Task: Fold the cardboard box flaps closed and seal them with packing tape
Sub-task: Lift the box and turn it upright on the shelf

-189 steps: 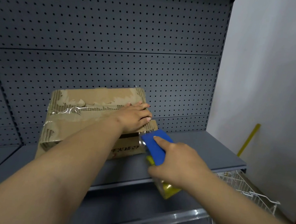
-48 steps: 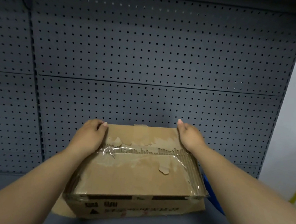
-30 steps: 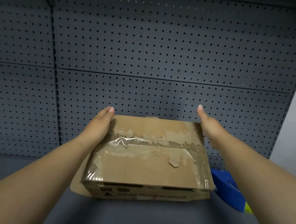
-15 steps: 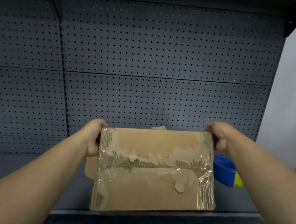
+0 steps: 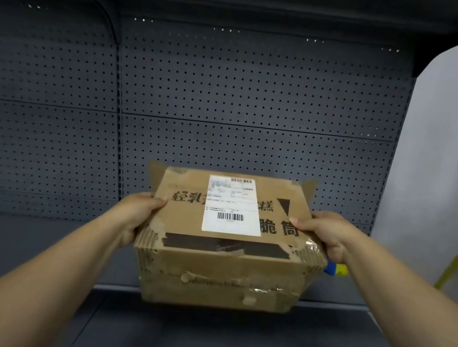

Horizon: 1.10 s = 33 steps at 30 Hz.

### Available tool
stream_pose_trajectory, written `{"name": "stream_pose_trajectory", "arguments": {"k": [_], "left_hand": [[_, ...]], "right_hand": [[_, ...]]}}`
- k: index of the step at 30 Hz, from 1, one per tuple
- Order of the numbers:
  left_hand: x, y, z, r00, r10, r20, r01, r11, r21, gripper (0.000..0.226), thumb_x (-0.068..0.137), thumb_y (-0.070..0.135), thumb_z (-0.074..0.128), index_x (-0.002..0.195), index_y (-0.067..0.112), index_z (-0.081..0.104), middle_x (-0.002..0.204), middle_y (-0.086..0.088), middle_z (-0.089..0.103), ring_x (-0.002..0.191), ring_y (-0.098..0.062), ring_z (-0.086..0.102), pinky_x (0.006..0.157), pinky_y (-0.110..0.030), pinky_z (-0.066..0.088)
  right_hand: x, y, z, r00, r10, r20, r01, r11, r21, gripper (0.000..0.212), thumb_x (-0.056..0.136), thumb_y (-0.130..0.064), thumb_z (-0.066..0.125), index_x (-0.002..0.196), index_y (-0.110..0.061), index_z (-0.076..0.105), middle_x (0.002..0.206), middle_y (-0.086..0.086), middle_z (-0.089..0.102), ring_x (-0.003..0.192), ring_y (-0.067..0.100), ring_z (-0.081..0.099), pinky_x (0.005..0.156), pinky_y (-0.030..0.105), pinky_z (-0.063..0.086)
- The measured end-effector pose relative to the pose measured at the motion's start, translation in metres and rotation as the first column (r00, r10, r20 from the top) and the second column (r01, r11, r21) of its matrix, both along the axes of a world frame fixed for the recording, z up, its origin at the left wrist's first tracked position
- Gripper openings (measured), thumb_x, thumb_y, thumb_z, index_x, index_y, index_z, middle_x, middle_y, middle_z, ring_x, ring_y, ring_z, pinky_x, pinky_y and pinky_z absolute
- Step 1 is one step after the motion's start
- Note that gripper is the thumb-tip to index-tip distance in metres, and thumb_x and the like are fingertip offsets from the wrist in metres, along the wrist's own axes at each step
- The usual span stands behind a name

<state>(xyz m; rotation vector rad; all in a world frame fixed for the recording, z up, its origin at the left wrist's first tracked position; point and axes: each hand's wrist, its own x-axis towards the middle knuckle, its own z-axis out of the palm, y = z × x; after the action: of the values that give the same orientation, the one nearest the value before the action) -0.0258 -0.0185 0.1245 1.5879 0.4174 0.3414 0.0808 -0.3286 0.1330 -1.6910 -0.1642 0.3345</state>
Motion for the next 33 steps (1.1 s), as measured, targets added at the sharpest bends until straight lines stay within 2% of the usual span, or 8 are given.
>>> {"name": "stream_pose_trajectory", "arguments": {"k": [6,8,11,14,17,20,23,33], "left_hand": [[-0.012,0.014,-0.003,0.981,-0.068,0.184,0.017,0.964,0.265,0.054,0.091,0.013,0.053,0.136,0.039,0.038,0.126,0.012,0.060,0.115,-0.016,0.055,0.098,-0.050,0.045],[-0.008,0.014,-0.004,0.974,-0.092,0.208,0.031,0.960,0.278,0.073,0.090,0.009,0.055,0.141,0.048,0.020,0.133,0.017,0.052,0.118,-0.013,0.050,0.098,-0.052,0.043],[0.004,0.013,-0.008,0.965,-0.058,0.254,0.022,0.989,0.144,0.067,0.090,0.008,0.054,0.141,0.041,0.027,0.131,0.009,0.054,0.116,-0.019,0.052,0.097,-0.053,0.043],[0.022,0.018,-0.020,0.976,0.010,0.219,-0.016,1.000,0.027,0.041,0.092,0.041,0.047,0.131,0.031,0.038,0.124,0.000,0.058,0.109,-0.023,0.056,0.094,-0.049,0.045],[0.045,0.028,-0.040,0.983,-0.003,0.181,0.001,1.000,0.015,0.065,0.085,0.071,0.028,0.132,0.028,0.040,0.126,0.001,0.057,0.109,-0.016,0.054,0.094,-0.041,0.042],[0.064,0.039,-0.067,0.992,0.026,0.126,-0.017,0.997,-0.072,0.079,0.077,0.080,0.019,0.138,0.032,0.036,0.130,0.003,0.052,0.116,-0.018,0.048,0.102,-0.046,0.037],[0.086,0.054,-0.097,0.991,0.061,0.116,-0.044,0.989,-0.142,0.096,0.055,0.097,0.026,0.134,0.043,0.037,0.139,0.004,0.048,0.128,-0.022,0.045,0.105,-0.055,0.034],[0.113,0.049,-0.114,0.973,0.079,0.215,-0.052,0.990,-0.128,0.086,0.069,0.083,0.016,0.136,0.034,0.040,0.128,0.000,0.057,0.120,-0.021,0.051,0.107,-0.051,0.036]], "right_hand": [[-0.010,0.010,-0.011,0.956,-0.054,0.290,0.051,0.999,0.017,0.068,0.073,0.010,0.067,0.125,-0.024,0.039,0.108,0.005,0.062,0.099,0.024,0.060,0.071,0.036,0.053],[-0.004,0.018,-0.016,0.952,-0.060,0.302,0.040,0.997,0.073,0.076,0.071,0.013,0.067,0.127,-0.030,0.037,0.110,0.005,0.062,0.104,0.026,0.059,0.079,0.043,0.054],[0.007,0.032,-0.026,0.968,-0.078,0.237,0.022,0.973,0.230,0.076,0.072,-0.006,0.075,0.130,-0.034,0.035,0.114,0.004,0.062,0.105,0.027,0.060,0.083,0.048,0.053],[0.014,0.051,-0.039,0.973,-0.122,0.198,0.056,0.950,0.306,0.065,0.075,-0.038,0.072,0.129,-0.035,0.038,0.116,-0.002,0.060,0.103,0.022,0.059,0.077,0.045,0.054],[0.027,0.067,-0.057,0.967,-0.184,0.175,0.121,0.940,0.319,0.052,0.084,-0.049,0.056,0.131,-0.033,0.039,0.106,-0.007,0.060,0.093,0.016,0.059,0.069,0.039,0.053],[0.043,0.081,-0.080,0.974,-0.186,0.127,0.135,0.934,0.331,0.058,0.084,-0.063,0.042,0.135,-0.036,0.036,0.117,-0.002,0.059,0.102,0.021,0.058,0.085,0.049,0.051],[0.062,0.089,-0.103,0.977,-0.200,0.073,0.164,0.925,0.342,0.088,0.060,-0.087,0.035,0.138,-0.047,0.029,0.138,0.000,0.049,0.124,0.026,0.047,0.102,0.057,0.038],[0.115,0.095,-0.140,0.969,-0.246,-0.014,0.239,0.927,0.289,0.112,0.045,-0.100,0.026,0.141,-0.042,0.029,0.148,0.001,0.039,0.134,0.025,0.037,0.109,0.057,0.028]]}}
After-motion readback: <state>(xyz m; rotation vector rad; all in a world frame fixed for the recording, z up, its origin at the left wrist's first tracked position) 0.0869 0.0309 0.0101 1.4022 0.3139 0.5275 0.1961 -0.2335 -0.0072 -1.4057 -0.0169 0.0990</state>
